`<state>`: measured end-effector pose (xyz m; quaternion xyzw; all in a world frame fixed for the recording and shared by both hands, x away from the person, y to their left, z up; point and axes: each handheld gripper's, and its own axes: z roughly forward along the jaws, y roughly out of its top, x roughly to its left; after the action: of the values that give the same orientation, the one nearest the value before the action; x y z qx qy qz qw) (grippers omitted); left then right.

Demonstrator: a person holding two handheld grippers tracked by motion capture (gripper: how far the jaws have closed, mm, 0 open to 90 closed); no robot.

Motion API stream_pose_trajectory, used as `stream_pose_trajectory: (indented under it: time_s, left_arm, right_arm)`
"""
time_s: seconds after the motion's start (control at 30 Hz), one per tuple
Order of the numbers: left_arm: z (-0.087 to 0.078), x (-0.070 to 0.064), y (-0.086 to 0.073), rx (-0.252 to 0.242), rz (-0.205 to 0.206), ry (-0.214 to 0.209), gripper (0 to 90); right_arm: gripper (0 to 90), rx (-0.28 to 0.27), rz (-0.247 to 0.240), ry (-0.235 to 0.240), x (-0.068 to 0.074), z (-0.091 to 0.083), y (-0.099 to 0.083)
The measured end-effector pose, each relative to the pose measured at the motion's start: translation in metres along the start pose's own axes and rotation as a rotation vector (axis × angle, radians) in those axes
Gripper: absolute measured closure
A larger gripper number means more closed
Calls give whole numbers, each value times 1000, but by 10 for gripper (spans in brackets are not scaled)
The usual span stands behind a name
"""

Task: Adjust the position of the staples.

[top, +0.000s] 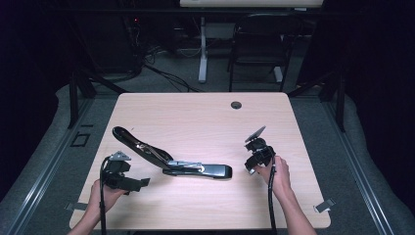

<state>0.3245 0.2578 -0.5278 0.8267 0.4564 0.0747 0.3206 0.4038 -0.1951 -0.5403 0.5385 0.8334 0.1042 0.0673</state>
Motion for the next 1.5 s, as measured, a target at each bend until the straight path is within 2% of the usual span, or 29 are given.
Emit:
stream_pose_trajectory:
  time_s: [0.13,0.17,0.2,0.27,0.3,0.33,0.5,0.57,0.63,0.7,0.73,0.77,0.87,0.9,0.93,1.07,1.13,1.17,1.2,1.27,1.37,1.4,1.5]
  left_arm:
    - [0,0,0,-1,3,-1,1]
    - [0,0,0,-1,3,-1,1]
    - [0,0,0,-1,3,-1,1]
    - [0,0,0,-1,2,-1,1]
    - [0,0,0,-1,2,-1,1]
    - [0,0,0,0,2,0,1]
    - [0,0,0,3,4,-1,1]
    - [0,0,0,4,4,-2,1]
    - [0,0,0,3,5,-1,1]
    - [0,0,0,3,6,-1,1]
    - [0,0,0,3,6,-2,1]
    - [0,0,0,4,6,-3,1]
    - [0,0,0,7,7,-4,1]
    - [0,0,0,7,8,-4,1]
    - [0,0,0,4,8,-3,1]
    - [-1,0,0,3,4,-2,1]
    - [0,0,0,2,4,-3,1]
    - [0,0,0,3,7,-4,1]
    - [0,0,0,2,7,-3,1]
    - [0,0,0,4,9,-3,1]
    - [0,0,0,3,8,-3,1]
    - [0,0,0,4,8,-3,1]
    - [0,0,0,12,8,-7,1]
  right_arm:
    - [453,42,-24,-8,-3,-2,0]
    - [455,-13,22,7,-2,2,-3]
    - [457,16,4,4,-3,0,-2]
    - [464,21,2,-7,-4,-2,-3]
    - [464,1,18,4,-4,0,-4]
    - [467,34,-7,-5,-6,-3,-3]
    - [499,42,-7,2,-9,-5,-4]
    - [519,26,10,9,-8,-4,-6]
    - [523,63,-22,2,-11,-7,-4]
    - [523,3,30,35,-10,-5,-7]
    - [522,28,8,37,-12,-8,-5]
    - [522,28,5,36,-12,-9,-5]
    - [523,7,20,45,-8,-5,-4]
    - [526,29,6,51,-8,-6,-3]
    - [537,12,22,54,-7,-3,-3]
    - [565,60,-6,40,-7,-2,-1]
    - [580,64,4,49,-8,-1,-2]
    - [583,43,20,42,-7,1,-4]
    - [591,47,23,35,-7,1,-4]
    - [604,87,-6,33,-10,-1,-3]
    - [622,86,-4,37,-11,-1,-5]
    - [624,67,11,36,-10,1,-6]
    - [631,105,-25,36,-12,-2,-4]
